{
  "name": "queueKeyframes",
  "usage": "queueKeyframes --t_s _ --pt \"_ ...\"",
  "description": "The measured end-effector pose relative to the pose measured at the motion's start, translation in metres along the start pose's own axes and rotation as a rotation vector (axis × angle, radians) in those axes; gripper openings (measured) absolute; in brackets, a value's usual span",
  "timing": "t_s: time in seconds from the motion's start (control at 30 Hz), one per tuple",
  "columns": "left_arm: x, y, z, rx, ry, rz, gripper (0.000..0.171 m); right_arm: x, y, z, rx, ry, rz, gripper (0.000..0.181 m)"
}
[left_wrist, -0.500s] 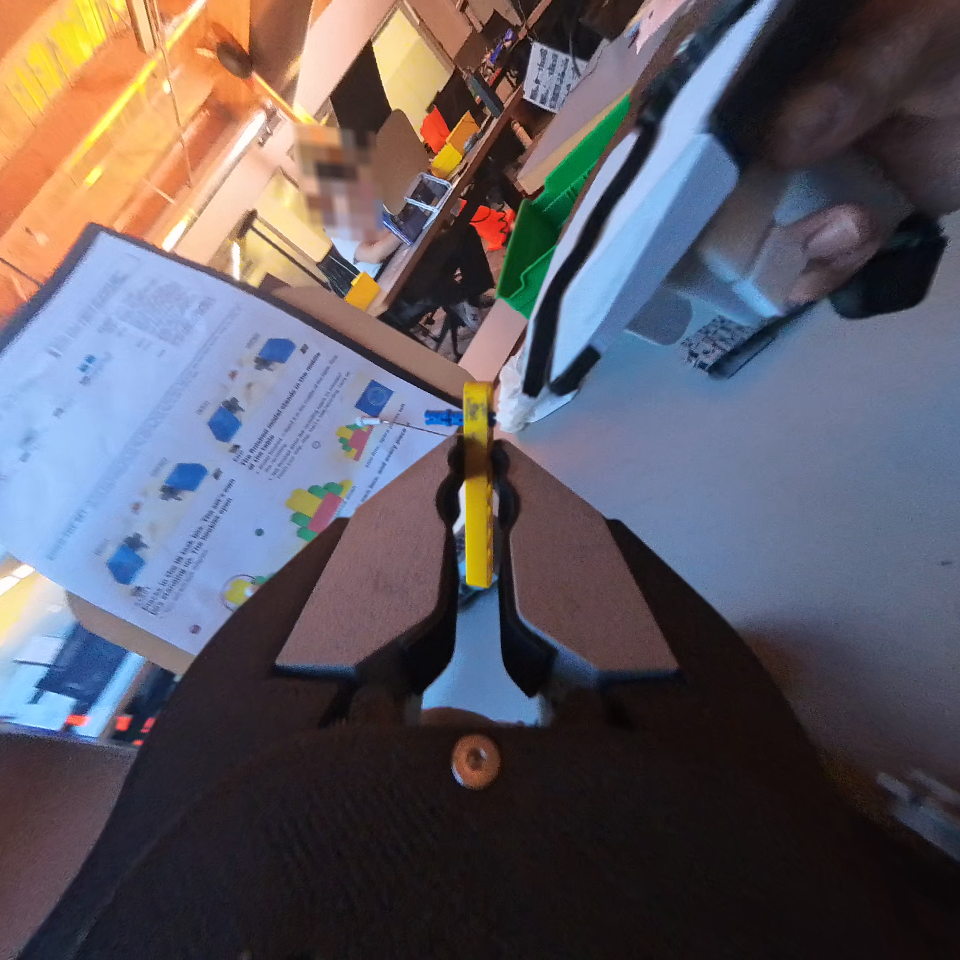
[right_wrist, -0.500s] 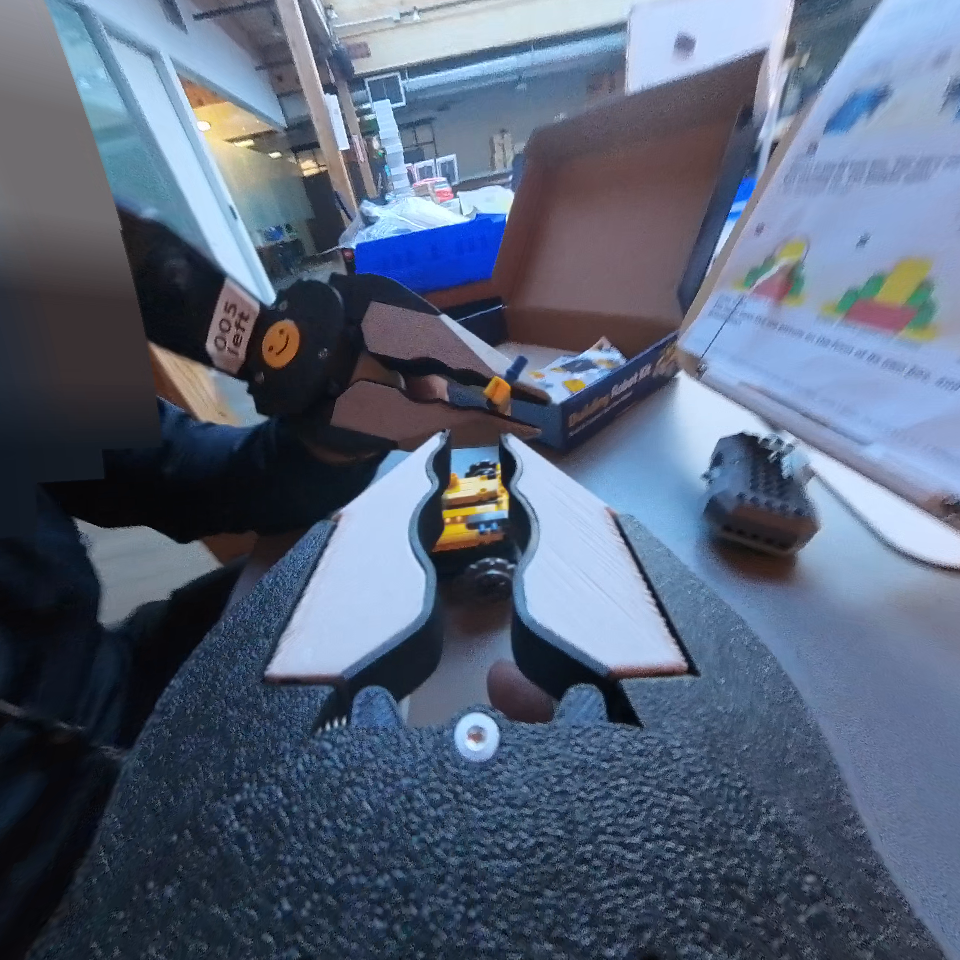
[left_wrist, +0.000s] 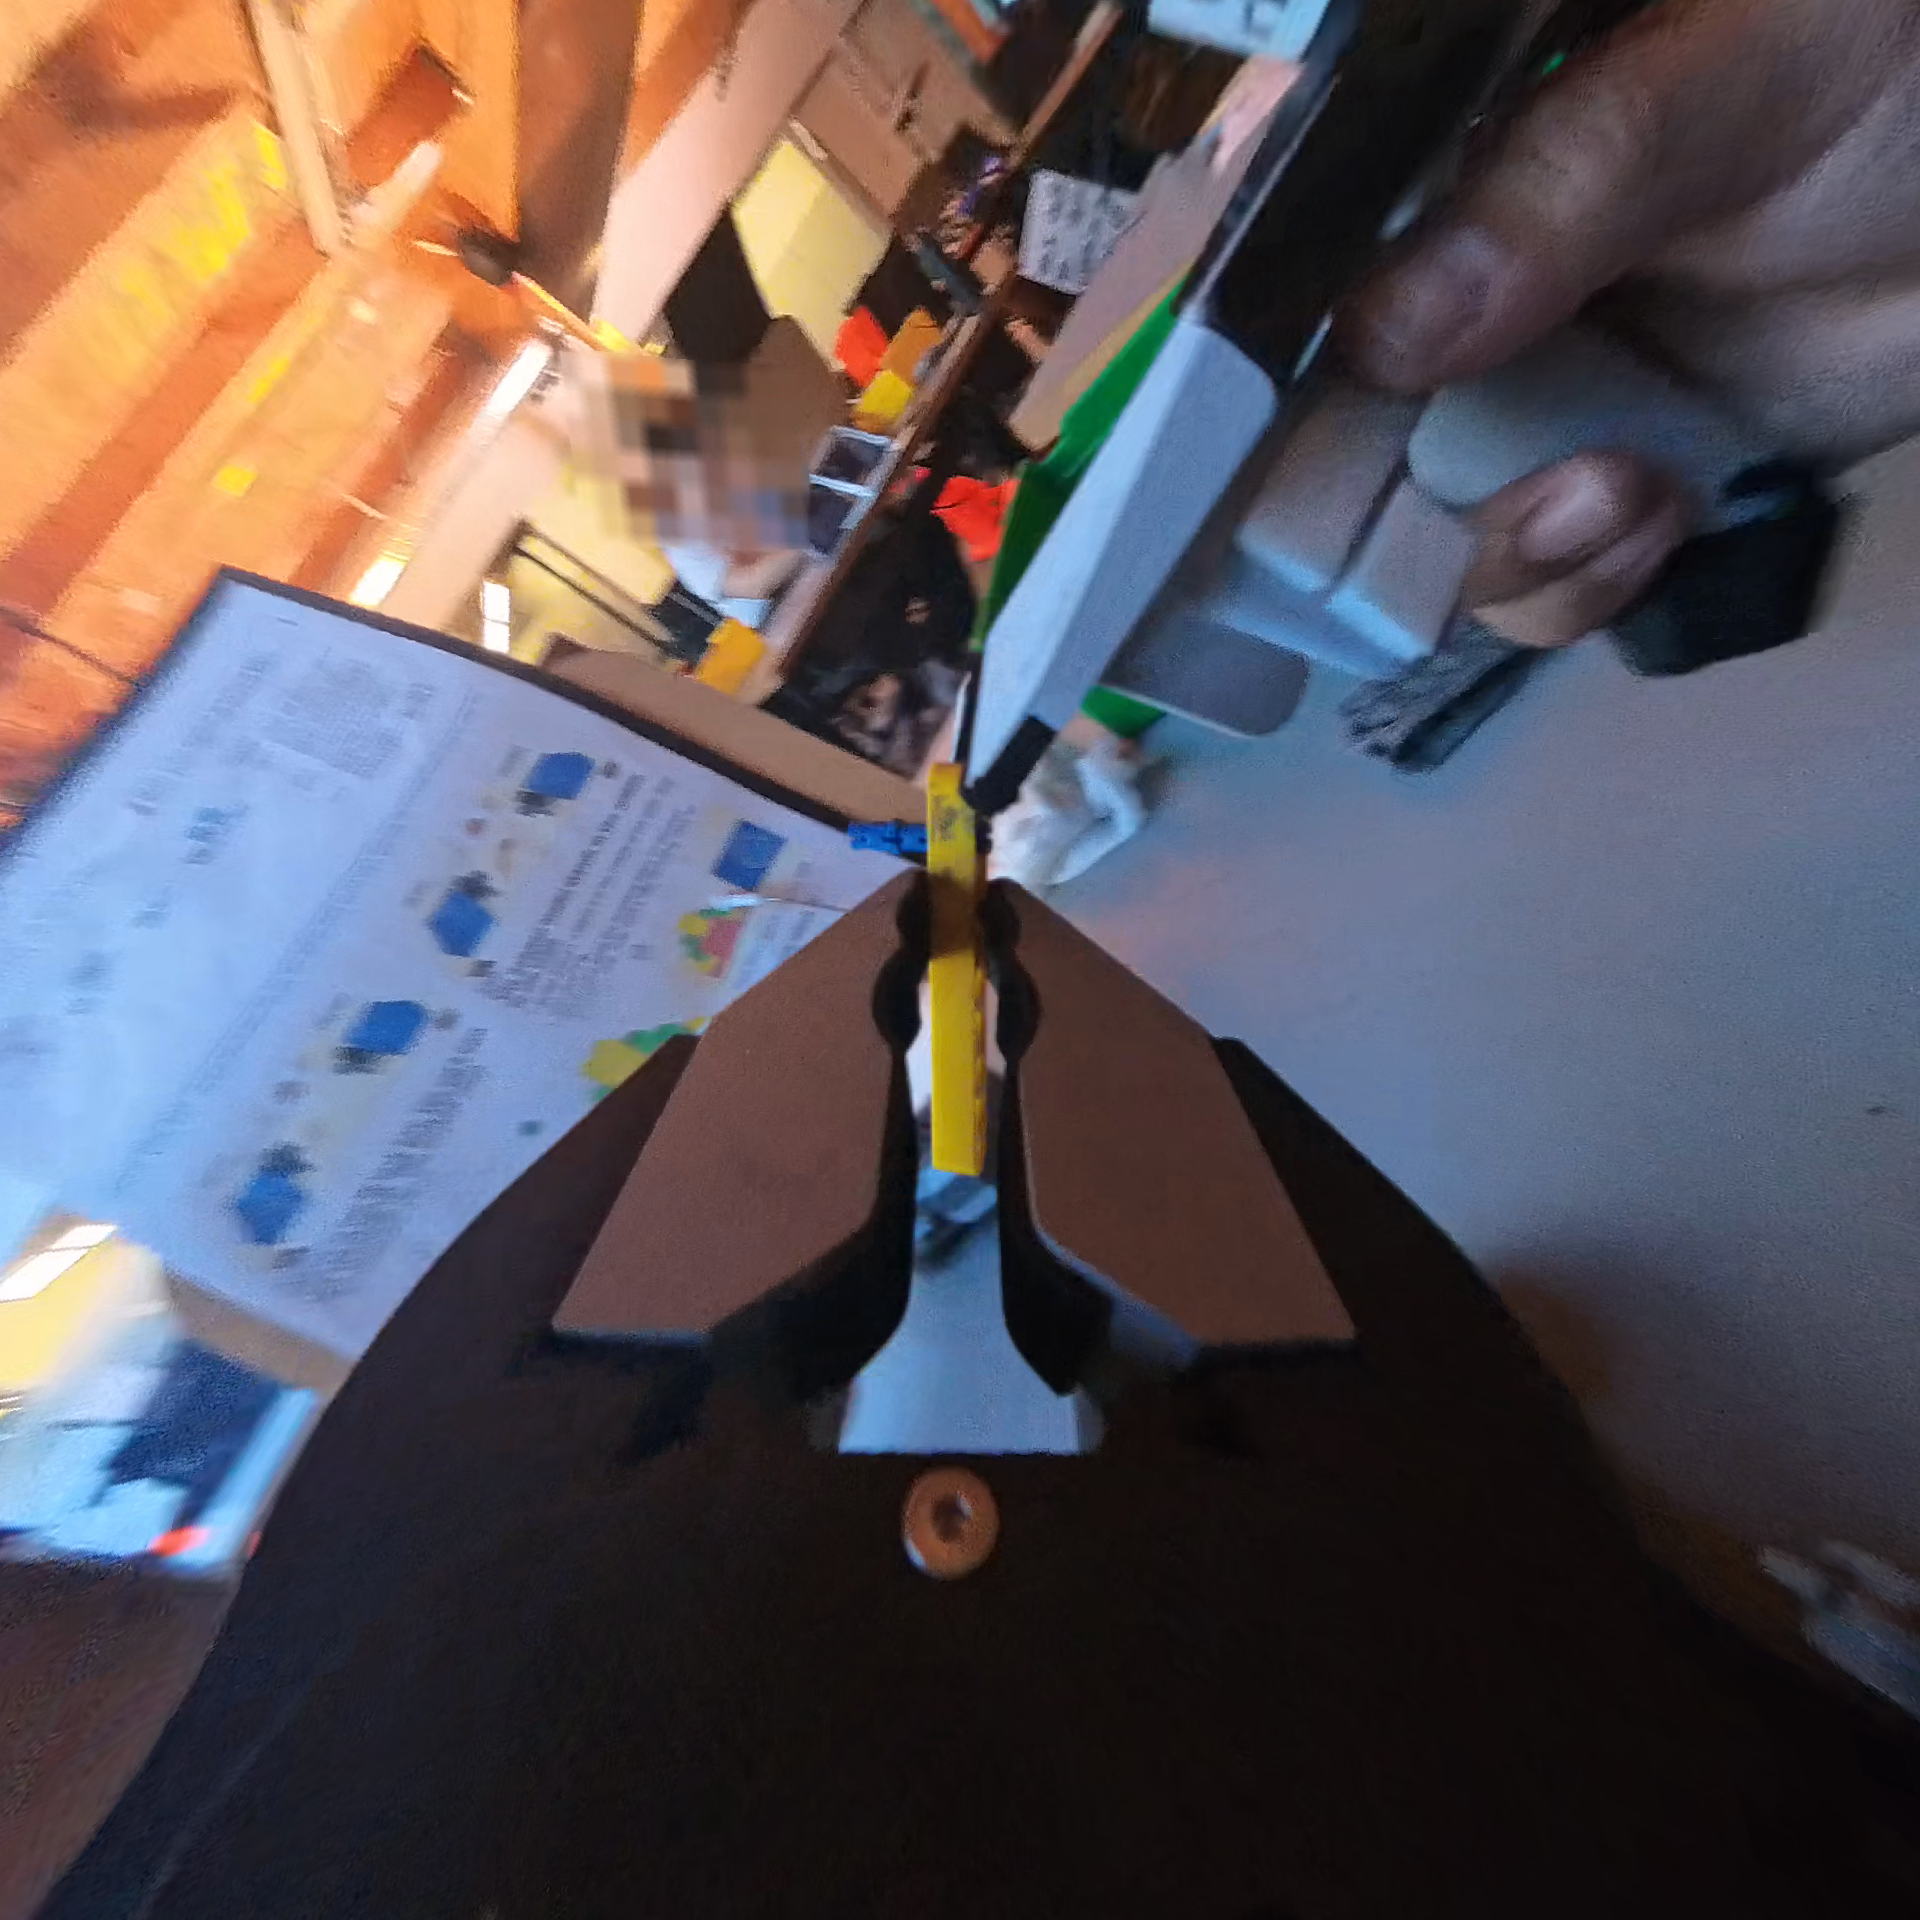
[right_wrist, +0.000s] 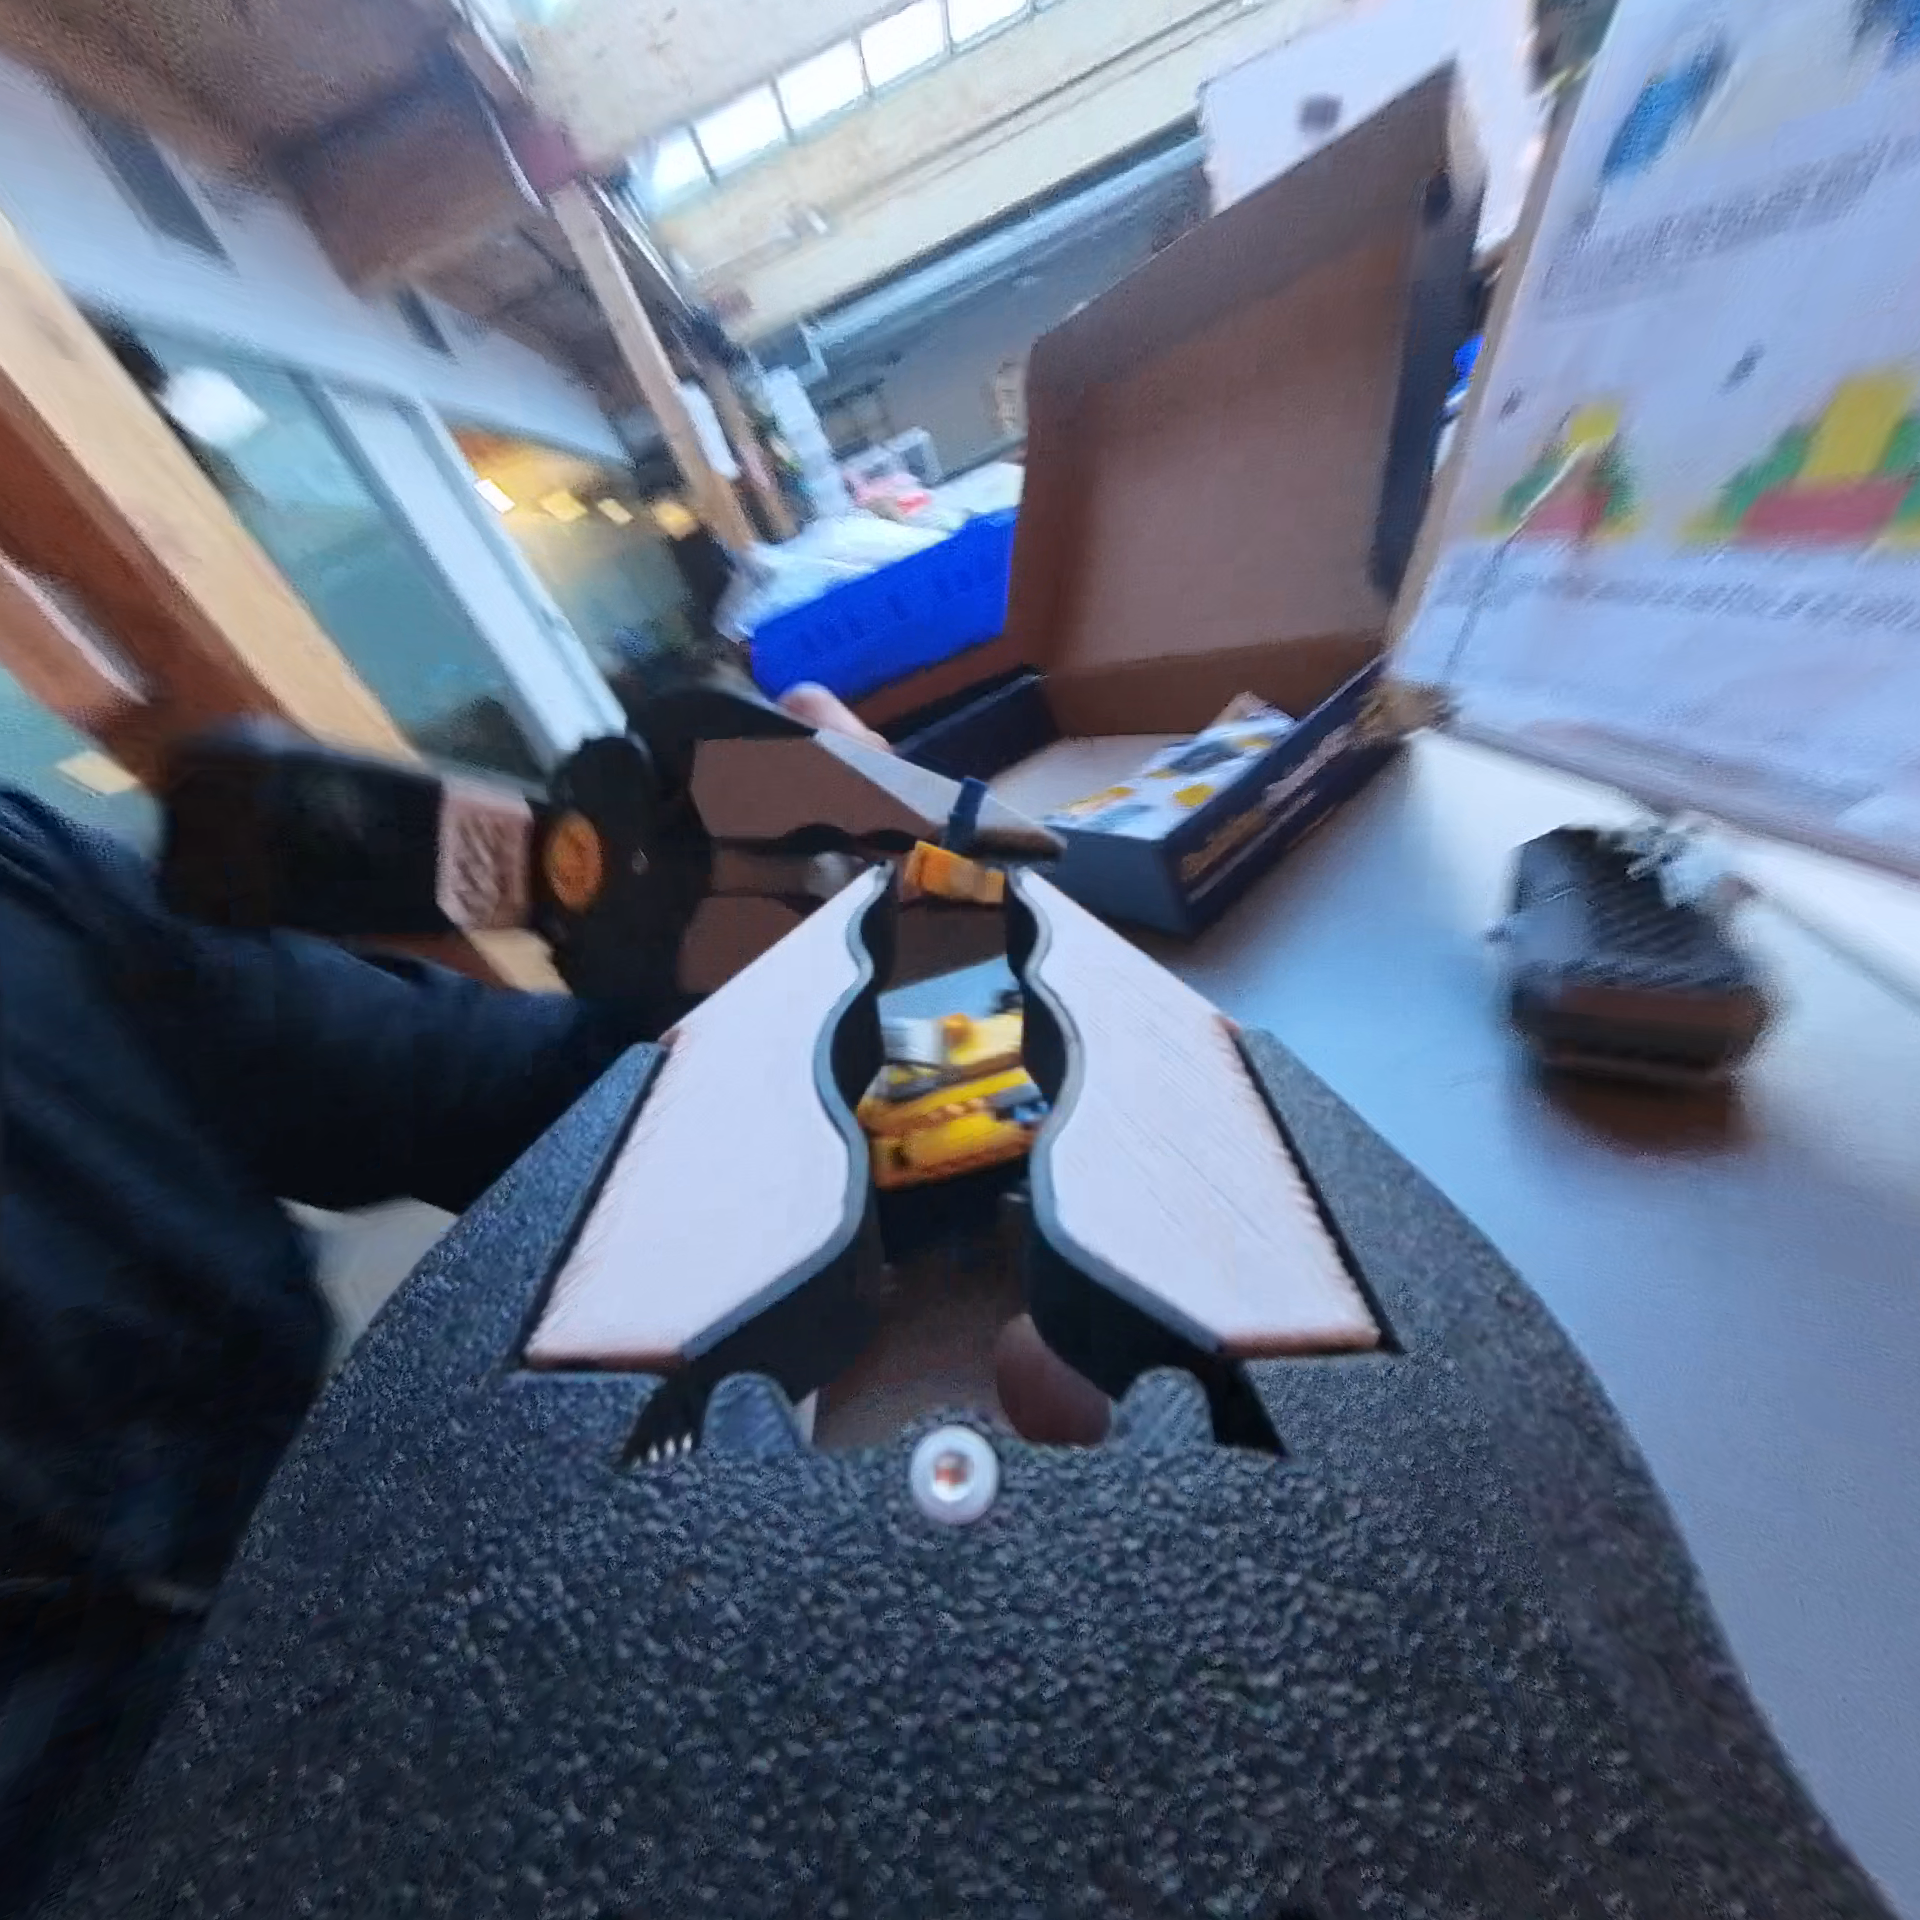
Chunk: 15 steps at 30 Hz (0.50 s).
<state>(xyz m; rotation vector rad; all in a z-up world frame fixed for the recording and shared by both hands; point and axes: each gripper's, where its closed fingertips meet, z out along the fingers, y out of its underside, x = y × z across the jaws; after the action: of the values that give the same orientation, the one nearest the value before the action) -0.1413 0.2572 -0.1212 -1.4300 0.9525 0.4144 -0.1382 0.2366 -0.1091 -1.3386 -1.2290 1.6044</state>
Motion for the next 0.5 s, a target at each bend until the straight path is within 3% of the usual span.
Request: queueKeyframes --t_s 0.13,0.2,0.27,0.4,0.5 --pt "0.0 -0.002 -0.005 0.015 0.11 -0.155 0.007 0.004 0.007 -0.008 -0.165 0.232 -0.45 0.022" --pt "0.005 -0.002 -0.006 0.024 0.153 -0.181 0.007 0.003 0.002 -0.011 -0.174 0.312 -0.61 0.025" --pt "0.015 0.0 -0.003 0.002 0.206 -0.201 0.007 -0.007 0.004 -0.008 -0.182 0.281 -0.657 0.015" --pt "0.026 -0.002 -0.002 -0.007 0.249 -0.204 0.007 -0.003 0.012 -0.007 -0.229 0.297 -0.716 0.022" --pt "0.028 -0.004 -0.004 -0.005 0.261 -0.195 0.007 -0.006 0.016 -0.008 -0.248 0.267 -0.747 0.014"
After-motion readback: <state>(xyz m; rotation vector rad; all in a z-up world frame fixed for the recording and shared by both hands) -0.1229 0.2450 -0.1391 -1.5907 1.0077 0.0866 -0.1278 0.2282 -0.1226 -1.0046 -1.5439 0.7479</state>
